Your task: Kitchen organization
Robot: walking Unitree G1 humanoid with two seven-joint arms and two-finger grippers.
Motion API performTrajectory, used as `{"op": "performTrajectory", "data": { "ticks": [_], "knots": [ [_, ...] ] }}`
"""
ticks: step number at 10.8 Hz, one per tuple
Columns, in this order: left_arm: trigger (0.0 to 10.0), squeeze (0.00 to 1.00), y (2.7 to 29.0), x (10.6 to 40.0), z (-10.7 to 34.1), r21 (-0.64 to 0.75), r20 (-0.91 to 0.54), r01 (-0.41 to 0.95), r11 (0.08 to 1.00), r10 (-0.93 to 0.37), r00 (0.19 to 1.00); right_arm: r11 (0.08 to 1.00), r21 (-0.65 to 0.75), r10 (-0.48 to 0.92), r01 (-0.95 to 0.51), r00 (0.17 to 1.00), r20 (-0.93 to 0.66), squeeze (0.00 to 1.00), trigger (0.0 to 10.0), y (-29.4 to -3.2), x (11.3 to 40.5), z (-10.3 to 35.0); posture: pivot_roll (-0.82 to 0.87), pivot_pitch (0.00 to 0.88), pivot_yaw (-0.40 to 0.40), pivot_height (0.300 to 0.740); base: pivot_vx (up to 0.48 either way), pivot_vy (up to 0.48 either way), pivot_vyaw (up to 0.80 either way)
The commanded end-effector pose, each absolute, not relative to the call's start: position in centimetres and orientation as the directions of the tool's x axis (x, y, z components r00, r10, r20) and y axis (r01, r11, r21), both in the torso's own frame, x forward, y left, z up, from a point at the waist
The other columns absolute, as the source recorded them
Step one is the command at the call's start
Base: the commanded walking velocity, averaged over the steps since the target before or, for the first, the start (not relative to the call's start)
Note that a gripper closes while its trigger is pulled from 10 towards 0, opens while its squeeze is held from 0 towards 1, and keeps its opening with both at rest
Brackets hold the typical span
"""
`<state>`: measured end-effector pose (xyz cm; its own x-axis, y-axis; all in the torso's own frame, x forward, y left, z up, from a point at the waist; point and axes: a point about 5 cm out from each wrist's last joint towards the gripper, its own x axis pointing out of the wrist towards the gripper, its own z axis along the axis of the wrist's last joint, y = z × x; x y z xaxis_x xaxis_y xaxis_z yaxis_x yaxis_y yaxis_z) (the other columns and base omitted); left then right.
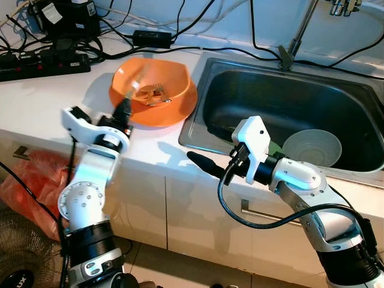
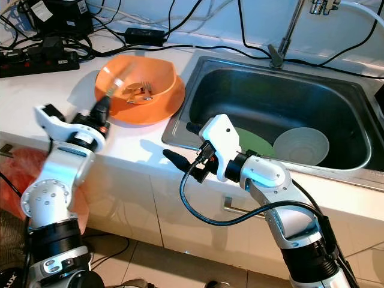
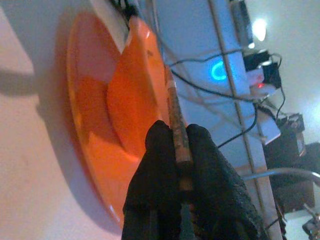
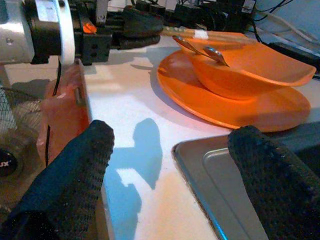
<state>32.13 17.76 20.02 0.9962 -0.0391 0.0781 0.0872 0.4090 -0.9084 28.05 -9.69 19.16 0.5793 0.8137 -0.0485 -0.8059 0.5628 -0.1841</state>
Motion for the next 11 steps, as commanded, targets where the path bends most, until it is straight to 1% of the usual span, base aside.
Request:
{"op": "performTrajectory", "data": {
  "ticks": [1, 2, 3, 4, 5, 6, 7, 8, 9, 10, 11],
  "knots": [
    [0.0, 0.00, 17.9, 32.1, 21.1, -0.889, 0.123, 0.118, 0.443, -0.018, 0.992, 0.565, -0.189, 0.812, -0.803, 0.582, -0.044, 0.00, 10.0, -9.8, 28.0, 19.2, 0.13, 0.061, -0.016, 0.740, 0.000, 0.000, 0.00],
    [0.0, 0.00, 18.4, 31.8, 22.4, -0.849, 0.196, 0.171, 0.500, -0.002, 0.981, 0.567, -0.190, 0.811, -0.801, 0.584, -0.042, 0.00, 10.0, -9.8, 28.1, 19.1, 0.13, 0.061, -0.017, 0.740, 0.000, 0.000, 0.00],
    [0.0, 0.00, 18.3, 31.7, 23.1, -0.822, 0.232, 0.209, 0.529, -0.025, 0.973, 0.570, -0.188, 0.809, -0.800, 0.586, -0.040, 0.00, 10.0, -9.8, 28.1, 19.1, 0.14, 0.061, -0.018, 0.740, 0.000, 0.000, 0.00],
    [0.0, 0.00, 17.5, 31.8, 24.8, -0.713, 0.317, 0.339, 0.613, -0.148, 0.937, 0.606, -0.171, 0.787, -0.777, 0.616, -0.010, 0.00, 10.0, -9.9, 28.6, 19.4, 0.14, 0.060, -0.022, 0.740, 0.000, 0.000, 0.00],
    [0.0, 0.00, 16.6, 32.0, 26.0, -0.657, 0.369, 0.455, 0.602, -0.270, 0.889, 0.670, -0.112, 0.742, -0.734, 0.668, 0.061, 0.00, 10.0, -10.1, 29.5, 20.4, 0.14, 0.058, -0.023, 0.740, 0.000, 0.000, 0.00],
    [0.0, 0.00, 16.1, 31.9, 26.3, -0.643, 0.388, 0.507, 0.573, -0.327, 0.862, 0.699, -0.077, 0.715, -0.711, 0.692, 0.102, 0.00, 10.0, -10.3, 30.0, 21.0, 0.14, 0.057, -0.022, 0.740, 0.000, 0.000, 0.00],
    [0.0, 0.00, 15.3, 31.7, 26.8, -0.632, 0.425, 0.569, 0.527, -0.378, 0.822, 0.728, 0.029, 0.666, -0.685, 0.717, 0.205, 0.00, 10.0, -10.1, 30.4, 23.0, 0.14, 0.059, -0.022, 0.740, 0.000, 0.000, 0.00],
    [0.0, 0.00, 14.2, 31.6, 27.2, -0.622, 0.459, 0.635, 0.457, -0.444, 0.769, 0.715, 0.154, 0.620, -0.681, 0.721, 0.309, 0.00, 10.0, -9.7, 30.6, 25.0, 0.13, 0.055, -0.018, 0.740, 0.000, 0.000, 0.00],
    [0.0, 0.00, 13.1, 31.2, 26.7, -0.632, 0.457, 0.671, 0.388, -0.512, 0.727, 0.685, 0.284, 0.574, -0.671, 0.737, 0.356, 0.00, 10.0, -9.6, 31.0, 25.7, 0.13, 0.055, -0.020, 0.740, 0.000, 0.000, 0.00],
    [0.0, 0.00, 11.5, 30.7, 25.6, -0.654, 0.425, 0.691, 0.309, -0.605, 0.673, 0.625, 0.455, 0.506, -0.635, 0.773, 0.382, 0.00, 10.0, -9.9, 31.6, 26.1, 0.13, 0.055, -0.019, 0.740, 0.000, 0.000, 0.00],
    [0.0, 0.00, 11.0, 30.4, 25.2, -0.666, 0.422, 0.696, 0.270, -0.633, 0.649, 0.583, 0.514, 0.490, -0.629, 0.777, 0.396, 0.00, 10.0, -10.0, 31.7, 26.3, 0.13, 0.055, -0.019, 0.740, 0.000, 0.000, 0.00]
  ]
}}
